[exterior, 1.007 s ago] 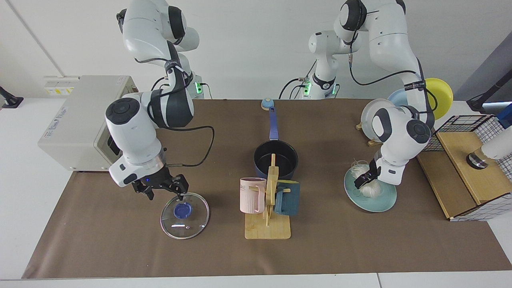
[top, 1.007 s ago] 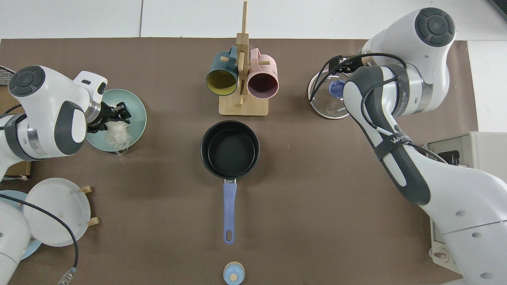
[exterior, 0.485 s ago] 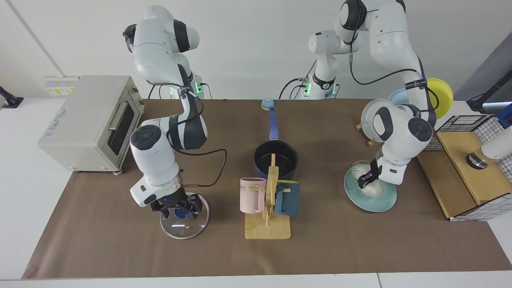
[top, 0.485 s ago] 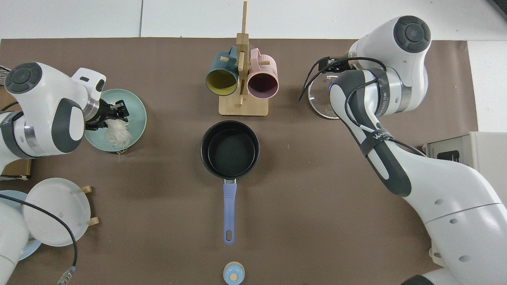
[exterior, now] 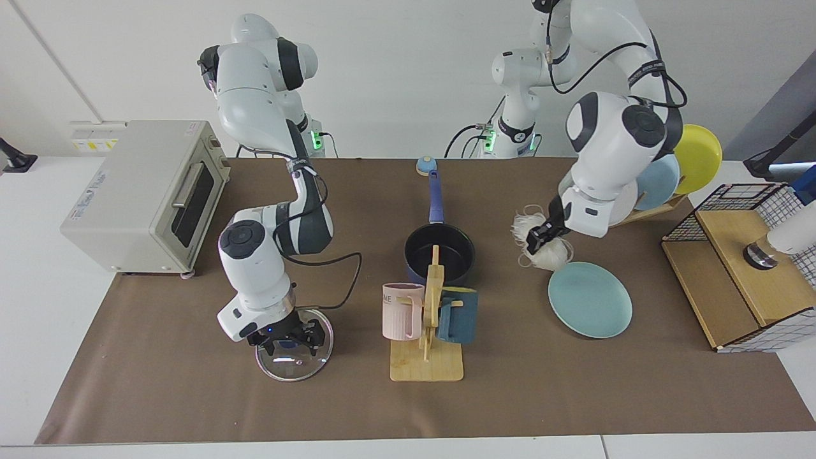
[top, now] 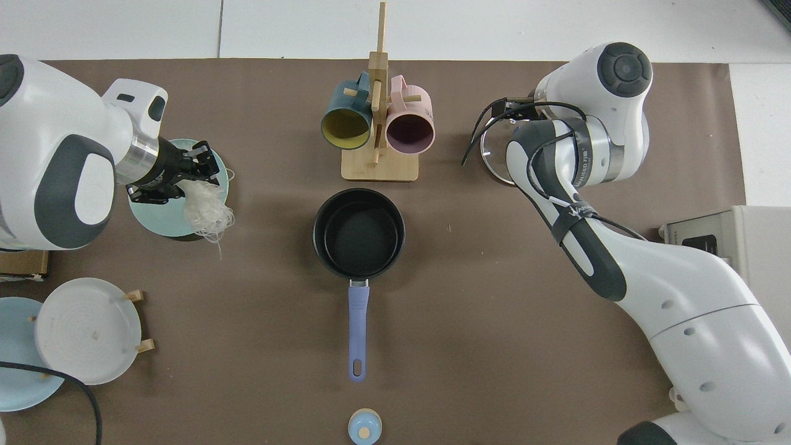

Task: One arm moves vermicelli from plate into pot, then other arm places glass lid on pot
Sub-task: 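Carry the vermicelli over the pot while the right gripper grasps the lid, then lower the vermicelli into the black pot and open the left gripper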

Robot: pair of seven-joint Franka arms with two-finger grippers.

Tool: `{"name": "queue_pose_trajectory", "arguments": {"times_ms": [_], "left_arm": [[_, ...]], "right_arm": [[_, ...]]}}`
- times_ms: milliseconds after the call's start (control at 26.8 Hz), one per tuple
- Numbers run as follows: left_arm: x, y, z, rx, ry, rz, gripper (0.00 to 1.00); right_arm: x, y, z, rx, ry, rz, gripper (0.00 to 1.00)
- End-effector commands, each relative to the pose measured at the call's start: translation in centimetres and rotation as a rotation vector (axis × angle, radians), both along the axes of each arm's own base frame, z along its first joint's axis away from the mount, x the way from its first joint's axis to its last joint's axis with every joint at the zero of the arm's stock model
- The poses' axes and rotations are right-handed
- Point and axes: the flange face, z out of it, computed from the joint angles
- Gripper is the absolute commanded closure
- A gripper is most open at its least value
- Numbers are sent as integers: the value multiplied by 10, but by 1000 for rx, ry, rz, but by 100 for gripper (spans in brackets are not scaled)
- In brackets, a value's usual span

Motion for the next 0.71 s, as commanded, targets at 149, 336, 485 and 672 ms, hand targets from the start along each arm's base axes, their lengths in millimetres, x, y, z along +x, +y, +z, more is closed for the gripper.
{"name": "queue_pose_trajectory", "arguments": {"times_ms": [149, 336, 485, 672], "left_arm": [[-33, -67, -46, -76, -37, 52, 100], [-41, -99, -75, -98, -34, 23, 100], [-43, -99, -87, -94, -20, 20, 100], [-43, -107, -105, -96, -16, -1, 100]], "right_arm": [[-12, 0, 13, -4, 63, 23, 0], [-14, 1, 9, -10, 76, 34, 0], [-14, 1, 8, -15, 75, 58, 0], [-14, -1, 7, -17, 78, 59, 0]]}}
